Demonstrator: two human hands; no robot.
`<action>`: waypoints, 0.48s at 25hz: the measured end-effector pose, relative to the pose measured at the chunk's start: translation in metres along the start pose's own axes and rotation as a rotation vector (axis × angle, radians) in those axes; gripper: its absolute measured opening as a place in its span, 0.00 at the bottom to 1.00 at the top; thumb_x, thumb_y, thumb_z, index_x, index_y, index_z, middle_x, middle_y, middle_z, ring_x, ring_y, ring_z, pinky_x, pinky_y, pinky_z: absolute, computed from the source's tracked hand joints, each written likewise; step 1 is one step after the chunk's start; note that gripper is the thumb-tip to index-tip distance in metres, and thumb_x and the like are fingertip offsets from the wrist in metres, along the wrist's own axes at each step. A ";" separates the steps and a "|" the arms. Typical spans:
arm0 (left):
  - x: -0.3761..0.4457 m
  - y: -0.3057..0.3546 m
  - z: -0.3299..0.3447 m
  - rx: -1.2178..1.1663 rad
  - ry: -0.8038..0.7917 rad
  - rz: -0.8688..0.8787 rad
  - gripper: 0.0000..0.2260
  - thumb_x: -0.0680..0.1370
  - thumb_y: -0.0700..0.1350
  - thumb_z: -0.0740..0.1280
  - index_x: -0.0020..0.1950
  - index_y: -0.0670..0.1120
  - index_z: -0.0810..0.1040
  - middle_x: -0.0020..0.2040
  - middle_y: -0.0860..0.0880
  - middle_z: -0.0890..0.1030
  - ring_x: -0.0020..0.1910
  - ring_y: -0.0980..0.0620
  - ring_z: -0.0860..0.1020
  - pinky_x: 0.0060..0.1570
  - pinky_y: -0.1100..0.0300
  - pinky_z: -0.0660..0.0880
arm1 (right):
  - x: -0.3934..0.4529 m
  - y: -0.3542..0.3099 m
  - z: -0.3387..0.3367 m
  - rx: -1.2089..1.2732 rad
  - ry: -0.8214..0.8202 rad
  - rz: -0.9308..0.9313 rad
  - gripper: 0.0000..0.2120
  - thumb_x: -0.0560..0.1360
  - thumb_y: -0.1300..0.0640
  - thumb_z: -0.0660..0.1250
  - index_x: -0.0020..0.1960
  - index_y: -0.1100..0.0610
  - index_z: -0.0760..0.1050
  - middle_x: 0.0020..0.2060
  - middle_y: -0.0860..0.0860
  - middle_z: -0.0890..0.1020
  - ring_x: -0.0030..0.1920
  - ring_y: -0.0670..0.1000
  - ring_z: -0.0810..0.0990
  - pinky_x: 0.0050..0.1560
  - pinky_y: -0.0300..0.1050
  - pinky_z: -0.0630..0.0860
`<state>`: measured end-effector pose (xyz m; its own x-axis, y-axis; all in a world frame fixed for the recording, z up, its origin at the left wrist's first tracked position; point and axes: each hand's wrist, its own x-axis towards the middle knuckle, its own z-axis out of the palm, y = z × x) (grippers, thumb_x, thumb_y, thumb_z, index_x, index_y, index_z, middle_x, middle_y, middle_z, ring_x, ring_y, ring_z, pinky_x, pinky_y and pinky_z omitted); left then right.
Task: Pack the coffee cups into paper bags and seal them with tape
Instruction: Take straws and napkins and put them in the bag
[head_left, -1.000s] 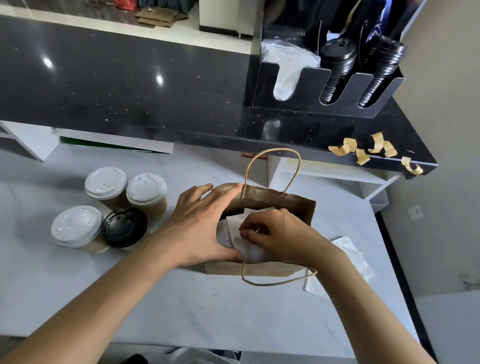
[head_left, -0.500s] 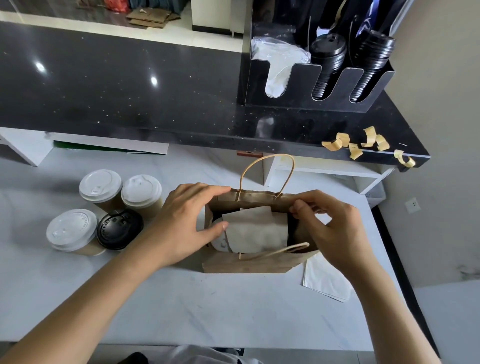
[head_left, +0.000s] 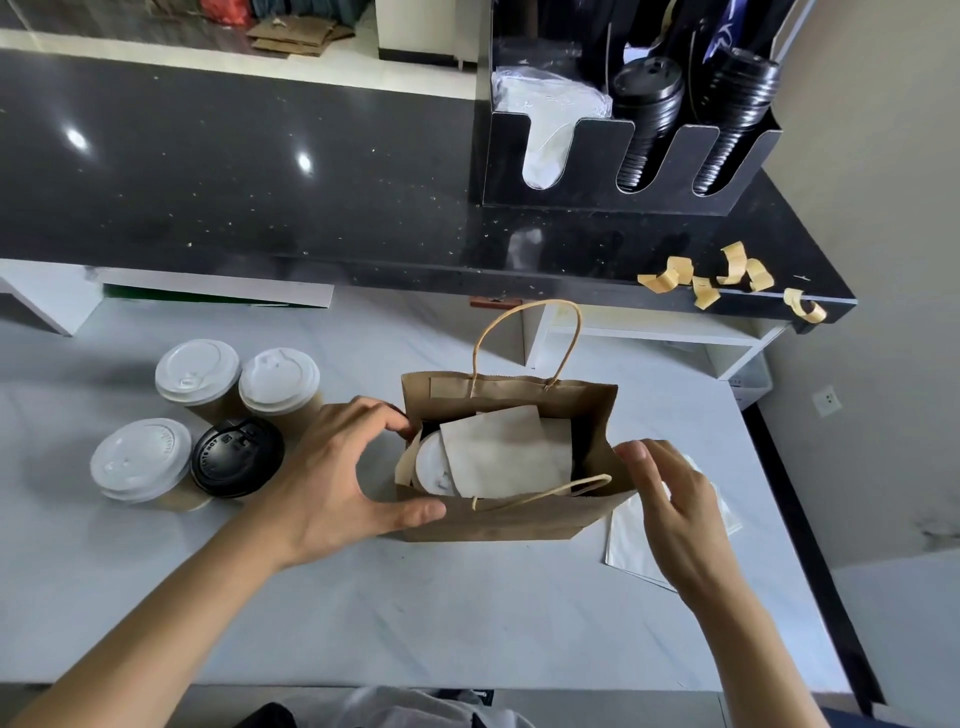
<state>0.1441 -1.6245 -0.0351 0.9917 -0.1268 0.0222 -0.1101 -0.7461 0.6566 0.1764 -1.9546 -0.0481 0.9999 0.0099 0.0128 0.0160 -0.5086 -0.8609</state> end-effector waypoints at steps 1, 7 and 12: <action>0.000 -0.001 0.002 0.016 -0.029 -0.010 0.33 0.62 0.76 0.71 0.60 0.61 0.73 0.60 0.66 0.73 0.64 0.61 0.69 0.64 0.56 0.69 | -0.001 0.000 0.001 0.006 -0.021 -0.005 0.24 0.76 0.31 0.54 0.45 0.46 0.80 0.45 0.42 0.81 0.50 0.43 0.79 0.44 0.30 0.70; 0.000 -0.008 0.011 -0.085 -0.028 -0.076 0.23 0.68 0.58 0.80 0.57 0.70 0.73 0.57 0.69 0.79 0.60 0.67 0.76 0.62 0.53 0.75 | -0.005 0.001 -0.001 -0.019 -0.121 -0.073 0.18 0.73 0.32 0.62 0.51 0.42 0.81 0.49 0.40 0.83 0.56 0.43 0.80 0.47 0.34 0.70; 0.000 -0.012 0.014 -0.187 0.002 -0.074 0.14 0.72 0.56 0.76 0.55 0.67 0.79 0.51 0.64 0.84 0.53 0.61 0.82 0.57 0.51 0.79 | -0.011 0.000 -0.008 -0.026 -0.234 -0.027 0.19 0.70 0.32 0.72 0.59 0.35 0.74 0.57 0.32 0.79 0.61 0.33 0.75 0.45 0.28 0.75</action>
<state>0.1446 -1.6244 -0.0537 0.9967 -0.0751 -0.0298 -0.0231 -0.6190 0.7851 0.1655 -1.9617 -0.0444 0.9714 0.2220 -0.0849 0.0462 -0.5270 -0.8486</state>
